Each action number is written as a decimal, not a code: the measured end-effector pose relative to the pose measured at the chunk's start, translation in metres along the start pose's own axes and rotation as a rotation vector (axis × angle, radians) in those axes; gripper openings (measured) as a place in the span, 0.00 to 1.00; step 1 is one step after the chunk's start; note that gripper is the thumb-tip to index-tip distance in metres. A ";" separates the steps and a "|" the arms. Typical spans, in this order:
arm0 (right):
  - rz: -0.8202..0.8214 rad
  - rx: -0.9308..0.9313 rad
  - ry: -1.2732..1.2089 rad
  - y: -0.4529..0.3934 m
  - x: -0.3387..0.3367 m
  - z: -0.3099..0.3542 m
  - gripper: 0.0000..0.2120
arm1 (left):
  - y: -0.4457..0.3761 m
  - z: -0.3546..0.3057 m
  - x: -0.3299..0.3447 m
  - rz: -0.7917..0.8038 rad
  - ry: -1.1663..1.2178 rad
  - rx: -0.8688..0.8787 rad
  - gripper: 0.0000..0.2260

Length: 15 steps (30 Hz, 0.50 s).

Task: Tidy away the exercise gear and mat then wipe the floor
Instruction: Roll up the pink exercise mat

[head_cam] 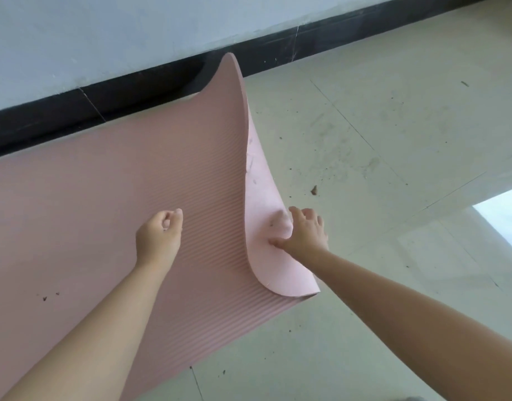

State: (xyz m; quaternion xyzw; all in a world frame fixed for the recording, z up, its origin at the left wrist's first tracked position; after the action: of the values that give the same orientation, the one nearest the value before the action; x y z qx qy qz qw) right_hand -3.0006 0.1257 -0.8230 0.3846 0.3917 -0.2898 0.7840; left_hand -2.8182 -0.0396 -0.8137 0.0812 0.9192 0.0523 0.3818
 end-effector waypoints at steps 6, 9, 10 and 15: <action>0.234 0.238 -0.034 -0.001 0.028 -0.005 0.37 | 0.019 -0.015 0.010 0.004 0.002 0.039 0.13; 0.107 0.095 0.154 0.013 0.031 0.003 0.36 | 0.027 -0.025 0.008 -0.139 -0.075 0.211 0.12; 0.066 0.039 0.189 0.019 0.032 0.007 0.36 | 0.028 -0.030 0.009 -0.163 -0.097 0.289 0.12; 0.018 -0.178 0.236 0.047 0.039 0.026 0.33 | 0.025 -0.033 0.018 0.010 -0.239 0.246 0.22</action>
State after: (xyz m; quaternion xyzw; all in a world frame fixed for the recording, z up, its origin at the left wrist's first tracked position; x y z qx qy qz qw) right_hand -2.9341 0.1237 -0.8281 0.3484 0.5019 -0.1996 0.7661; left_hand -2.8515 -0.0124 -0.7984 0.1375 0.8663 -0.0689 0.4752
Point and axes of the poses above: each hand's wrist, its own y-axis away from the middle knuckle, its own x-axis out of the palm, z = x × y, the point moved 4 cm from there along -y, towards the middle knuckle, and after that the axes turned 9 degrees about -z, right-handed, at the moved point
